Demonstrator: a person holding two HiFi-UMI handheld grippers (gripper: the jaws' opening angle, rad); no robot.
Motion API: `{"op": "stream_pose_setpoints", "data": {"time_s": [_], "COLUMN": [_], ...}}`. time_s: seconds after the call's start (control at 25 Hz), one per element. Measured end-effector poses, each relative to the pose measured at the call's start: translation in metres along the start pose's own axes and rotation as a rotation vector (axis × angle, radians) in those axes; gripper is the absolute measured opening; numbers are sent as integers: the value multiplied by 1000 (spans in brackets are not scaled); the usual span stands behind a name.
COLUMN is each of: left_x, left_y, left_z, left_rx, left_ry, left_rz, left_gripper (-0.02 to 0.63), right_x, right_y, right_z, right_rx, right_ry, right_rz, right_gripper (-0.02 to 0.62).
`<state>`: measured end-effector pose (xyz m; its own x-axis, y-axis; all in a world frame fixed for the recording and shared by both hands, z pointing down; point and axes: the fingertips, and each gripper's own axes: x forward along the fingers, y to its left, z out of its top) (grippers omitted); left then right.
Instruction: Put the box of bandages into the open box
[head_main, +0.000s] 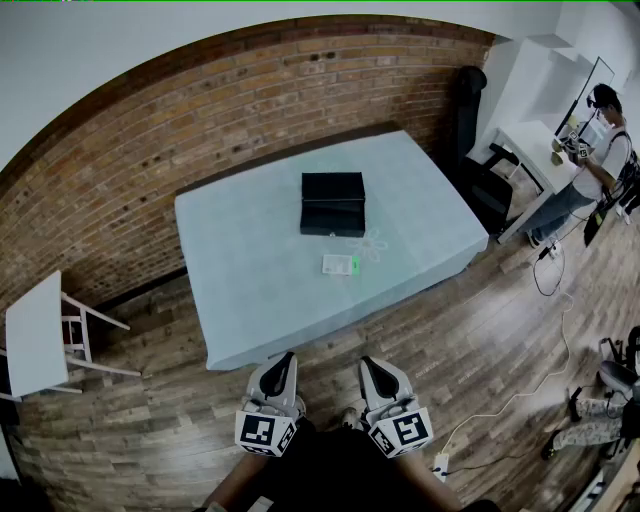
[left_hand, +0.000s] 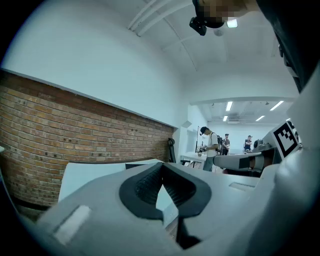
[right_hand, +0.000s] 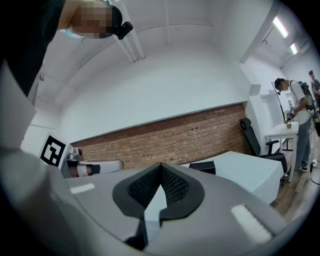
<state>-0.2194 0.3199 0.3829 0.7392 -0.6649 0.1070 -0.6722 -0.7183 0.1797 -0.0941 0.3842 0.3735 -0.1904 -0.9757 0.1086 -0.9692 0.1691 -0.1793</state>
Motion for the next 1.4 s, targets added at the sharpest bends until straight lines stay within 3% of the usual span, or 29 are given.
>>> {"op": "stream_pose_setpoints", "data": {"time_s": [0.8,1.4], "left_x": [-3,-13], "left_y": [4,49], "left_z": [-4,-7], "left_rx": [-12,-43], "left_ry": [5,20], "left_rz": [-11,-63], "left_gripper": [-2,-2], "right_x": [1,37], "right_y": [4,46], "right_z": [-3,-10], "right_rx": [42,24], "right_ry": [4,30], "right_rz": [-5,-26], "right_gripper": [2,2]}}
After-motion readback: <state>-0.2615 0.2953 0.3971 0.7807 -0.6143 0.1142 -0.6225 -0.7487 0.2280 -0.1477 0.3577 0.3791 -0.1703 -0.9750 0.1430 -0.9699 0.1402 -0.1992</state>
